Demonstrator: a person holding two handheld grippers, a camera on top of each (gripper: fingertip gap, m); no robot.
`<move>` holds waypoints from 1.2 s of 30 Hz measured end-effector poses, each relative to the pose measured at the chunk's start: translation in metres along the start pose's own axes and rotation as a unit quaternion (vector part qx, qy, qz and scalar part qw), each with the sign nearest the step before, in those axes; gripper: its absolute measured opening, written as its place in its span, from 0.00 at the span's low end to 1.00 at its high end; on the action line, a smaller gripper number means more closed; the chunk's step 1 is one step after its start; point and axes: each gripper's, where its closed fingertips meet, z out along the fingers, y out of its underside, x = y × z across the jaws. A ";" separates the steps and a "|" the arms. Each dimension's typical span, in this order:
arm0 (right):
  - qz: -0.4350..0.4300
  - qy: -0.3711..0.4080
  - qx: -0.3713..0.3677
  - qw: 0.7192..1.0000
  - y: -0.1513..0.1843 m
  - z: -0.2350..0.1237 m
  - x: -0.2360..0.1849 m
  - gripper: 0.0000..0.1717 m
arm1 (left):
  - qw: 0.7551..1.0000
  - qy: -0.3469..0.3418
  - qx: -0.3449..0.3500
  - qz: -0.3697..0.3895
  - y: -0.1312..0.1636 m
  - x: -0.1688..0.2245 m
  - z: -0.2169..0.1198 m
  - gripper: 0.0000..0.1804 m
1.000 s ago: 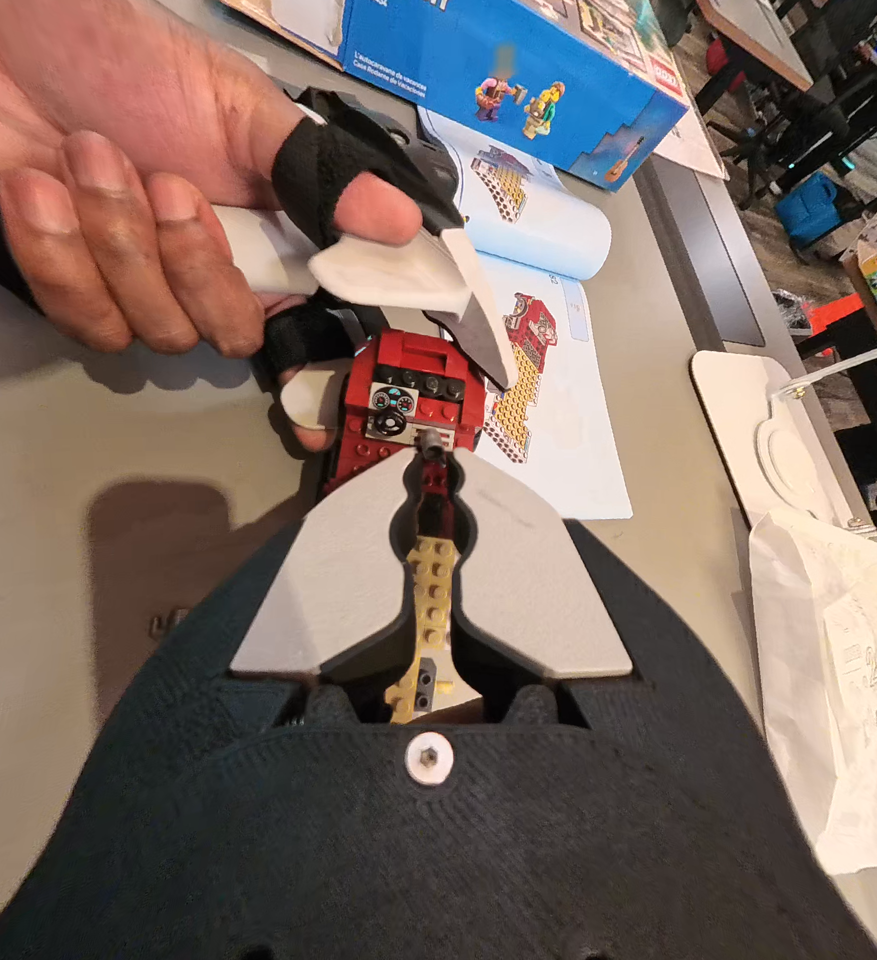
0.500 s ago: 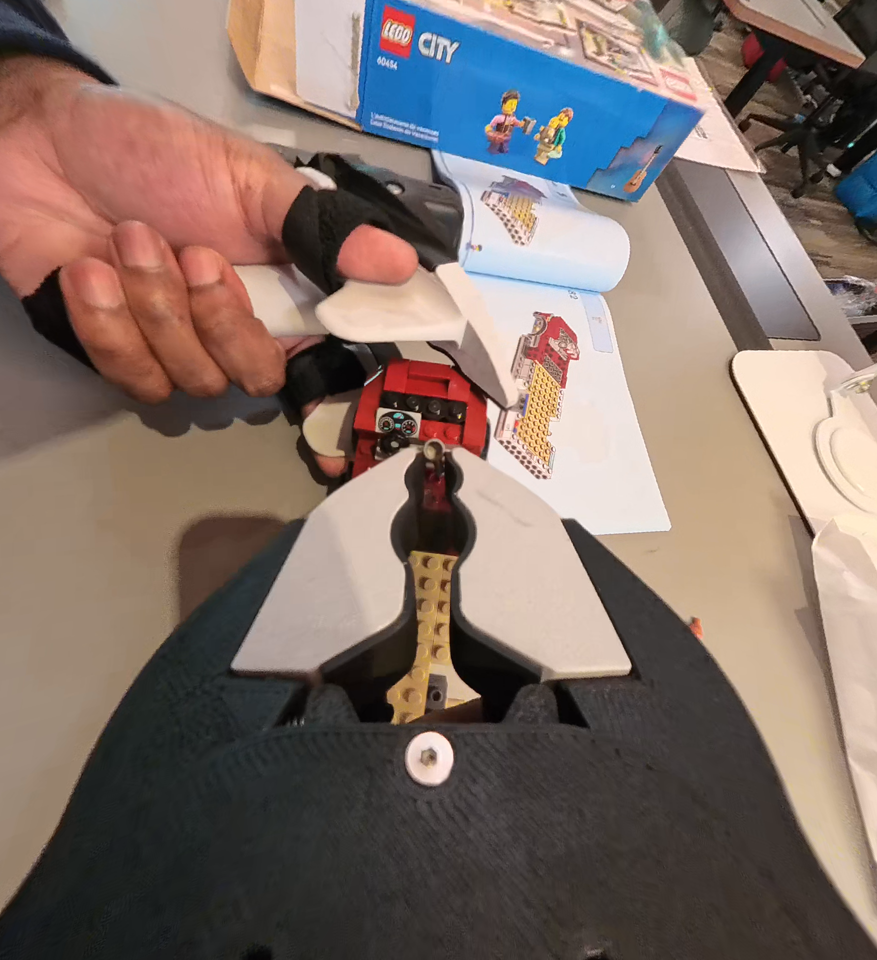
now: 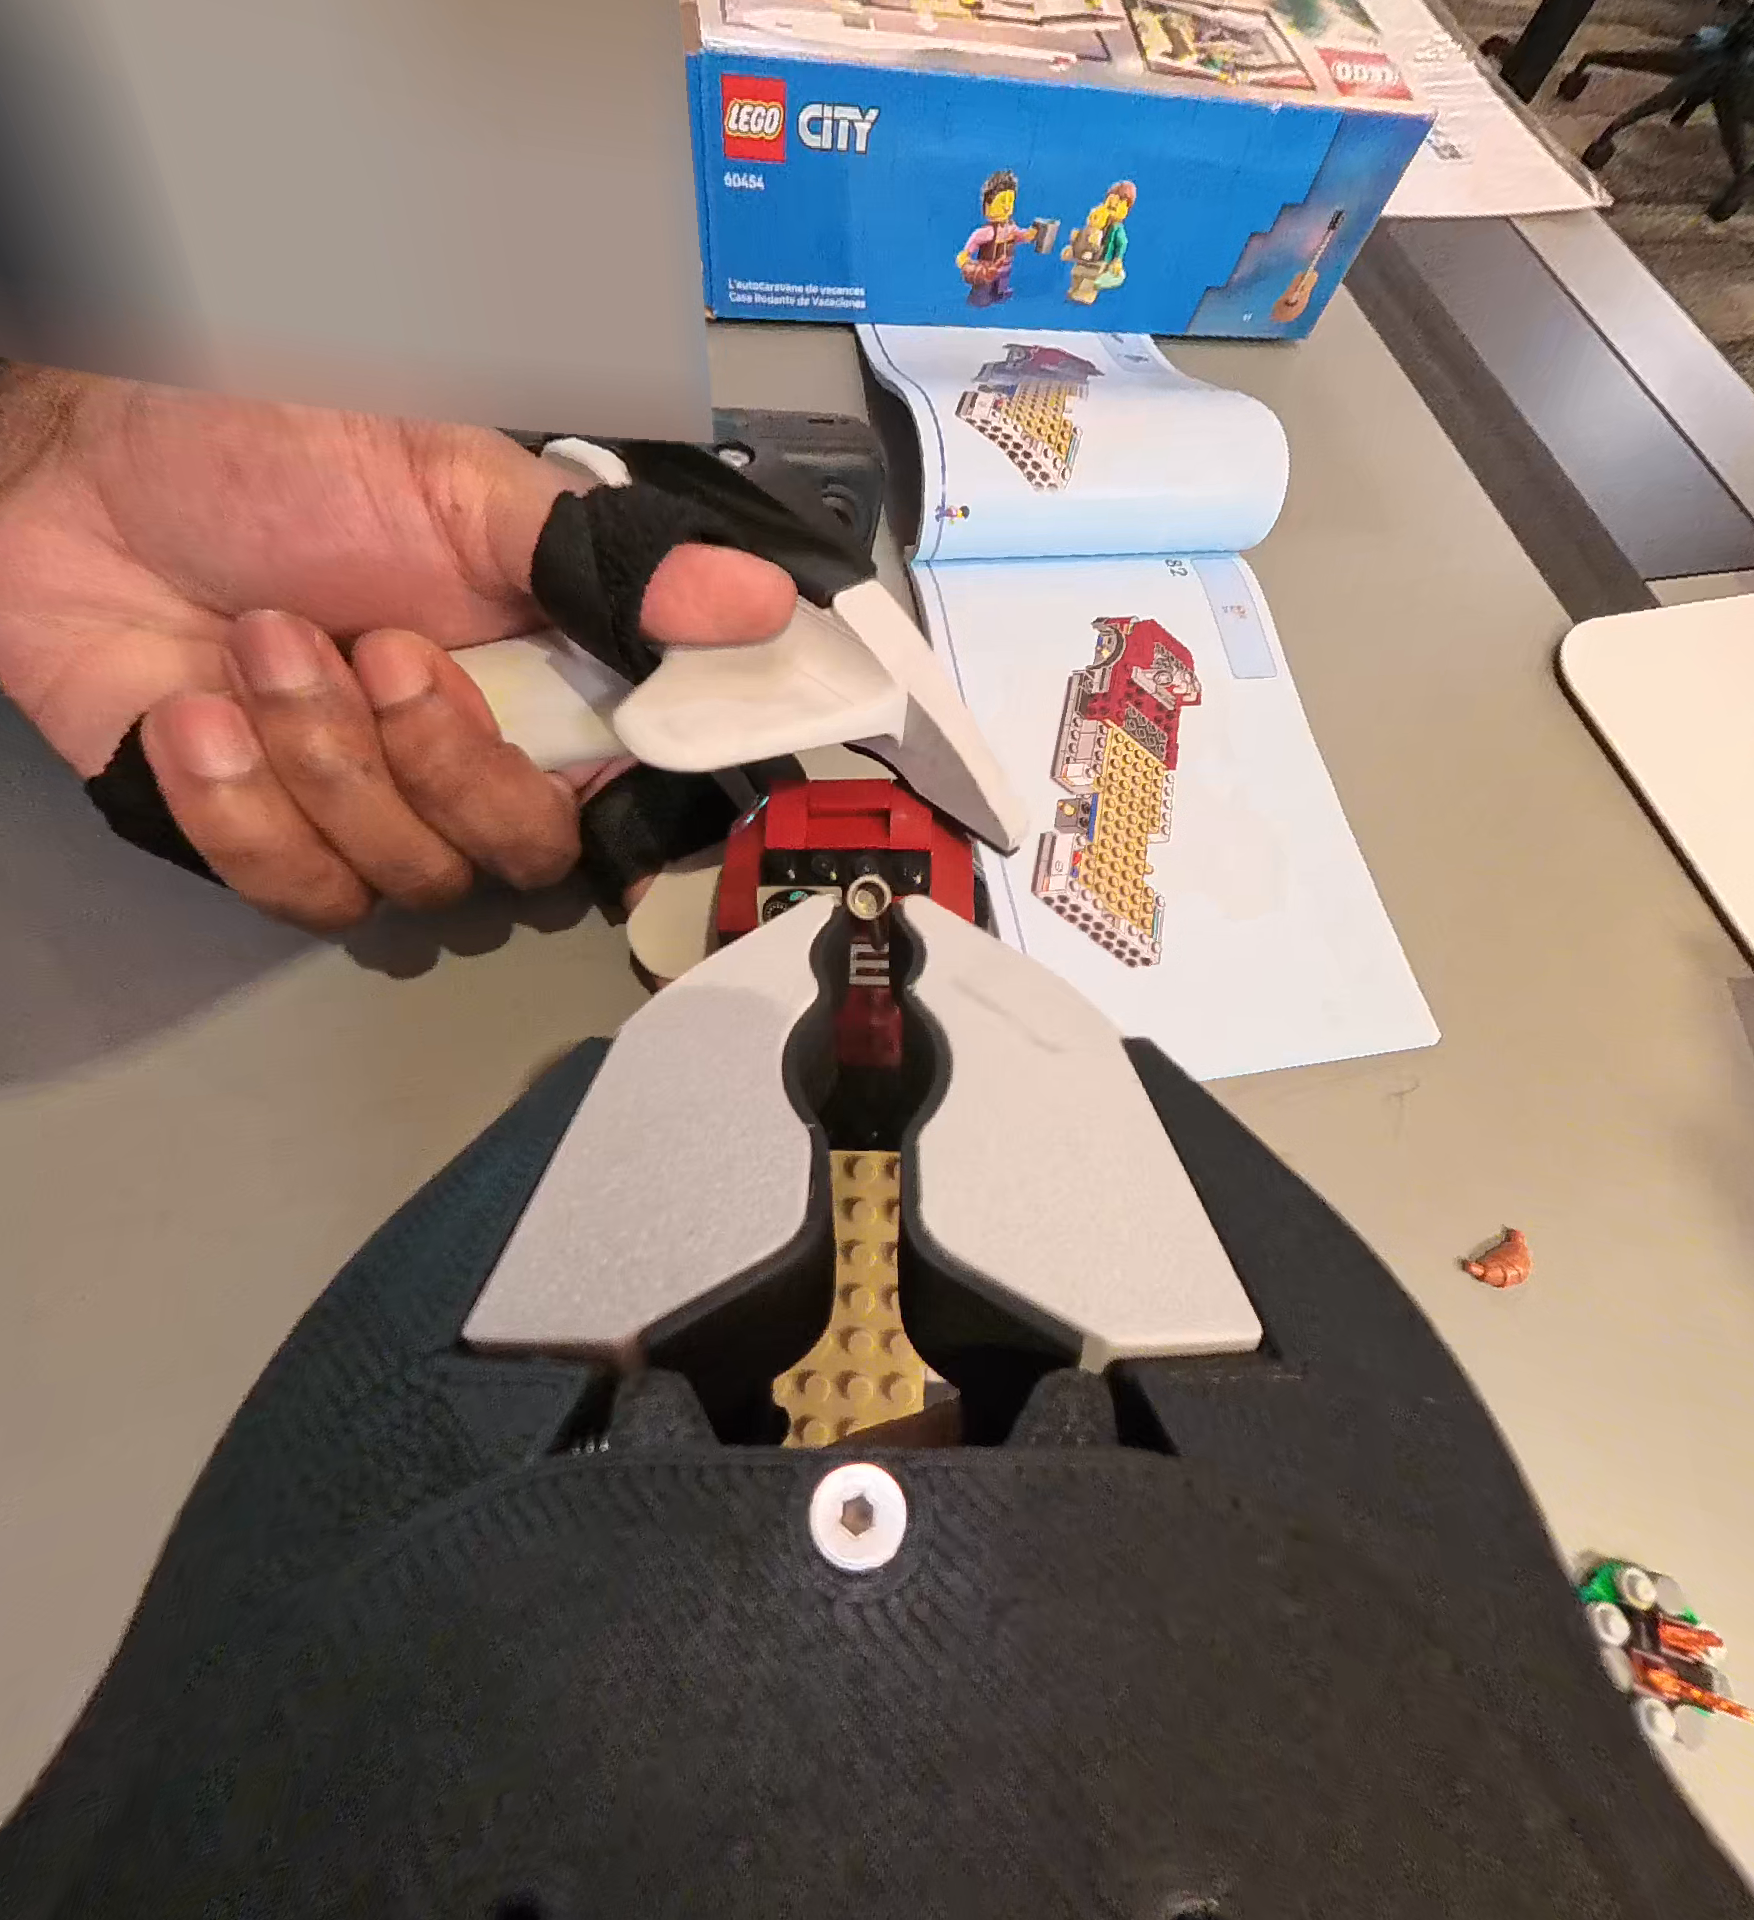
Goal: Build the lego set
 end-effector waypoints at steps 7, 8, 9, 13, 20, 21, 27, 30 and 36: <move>0.029 -0.008 -0.024 0.999 0.003 -0.002 0.000 0.04 | 1.000 -0.002 0.001 0.005 -0.001 0.000 0.000 0.27; 0.029 -0.009 -0.029 0.999 0.005 -0.002 0.000 0.04 | 1.000 -0.002 0.001 0.006 -0.001 0.000 0.000 0.27; 0.028 -0.010 -0.032 0.999 0.006 -0.002 -0.001 0.04 | 1.000 -0.002 0.002 0.007 -0.001 0.000 0.000 0.27; 0.032 -0.011 -0.029 0.999 0.005 -0.002 -0.001 0.04 | 1.000 -0.002 0.003 0.011 -0.002 0.000 0.000 0.27; 0.039 -0.006 -0.033 0.999 0.005 -0.001 0.002 0.04 | 1.000 -0.003 0.002 0.014 -0.002 0.000 0.000 0.27; 0.038 -0.006 -0.033 0.999 0.005 -0.001 0.002 0.04 | 1.000 -0.003 0.002 0.015 -0.002 0.000 0.000 0.27; 0.048 -0.012 -0.032 0.998 0.004 -0.001 0.001 0.04 | 1.000 -0.004 -0.001 0.017 -0.001 0.000 0.000 0.27; 0.053 -0.025 -0.027 0.998 0.002 -0.002 -0.002 0.04 | 1.000 -0.004 -0.003 0.016 0.000 -0.001 0.000 0.27; 0.068 -0.024 -0.034 0.997 0.004 -0.001 0.000 0.04 | 1.000 -0.005 -0.004 0.016 0.001 -0.001 0.000 0.27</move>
